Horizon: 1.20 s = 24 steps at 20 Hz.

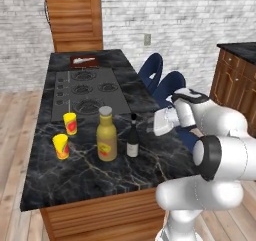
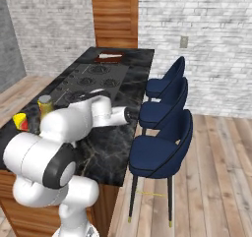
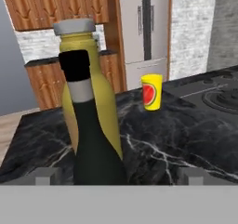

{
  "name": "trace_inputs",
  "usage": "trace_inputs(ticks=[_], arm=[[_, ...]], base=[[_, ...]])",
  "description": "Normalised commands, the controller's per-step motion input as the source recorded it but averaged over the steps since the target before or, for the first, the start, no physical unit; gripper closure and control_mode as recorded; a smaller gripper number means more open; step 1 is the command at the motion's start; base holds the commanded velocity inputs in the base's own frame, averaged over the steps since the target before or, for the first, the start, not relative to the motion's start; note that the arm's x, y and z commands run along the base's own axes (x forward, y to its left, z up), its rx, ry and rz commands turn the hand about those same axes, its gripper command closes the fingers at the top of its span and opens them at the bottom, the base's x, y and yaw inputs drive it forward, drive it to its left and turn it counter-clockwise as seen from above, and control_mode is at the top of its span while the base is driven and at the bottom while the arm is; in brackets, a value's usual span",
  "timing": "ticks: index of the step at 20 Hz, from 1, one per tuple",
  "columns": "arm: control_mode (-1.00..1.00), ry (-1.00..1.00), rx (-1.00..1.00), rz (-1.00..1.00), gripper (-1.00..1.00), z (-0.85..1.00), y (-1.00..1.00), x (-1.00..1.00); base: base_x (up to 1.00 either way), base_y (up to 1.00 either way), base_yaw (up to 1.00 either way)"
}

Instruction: Place the drinks on the dining counter in a tight cluster.

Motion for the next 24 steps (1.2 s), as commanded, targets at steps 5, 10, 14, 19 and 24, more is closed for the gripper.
trace_inputs(ticks=[5,10,14,19,24], arm=[[-1.0,0.34,-0.11,-0.35,-1.0,0.45,-0.57,0.0],[-1.0,0.3,-0.33,-0.52,-1.0,0.16,-0.09,0.0],[-1.0,0.25,-0.36,-0.59,-1.0,0.05,-0.03,-0.06],[-1.0,0.18,-0.23,-0.62,-1.0,0.24,-0.17,-0.24],[-1.0,-0.38,0.21,-0.11,-1.0,0.45,-0.15,-0.82]], base=[[0.0,0.0,0.0],[0.0,0.0,0.0],[0.0,0.0,0.0],[0.0,0.0,0.0],[0.0,0.0,0.0]])
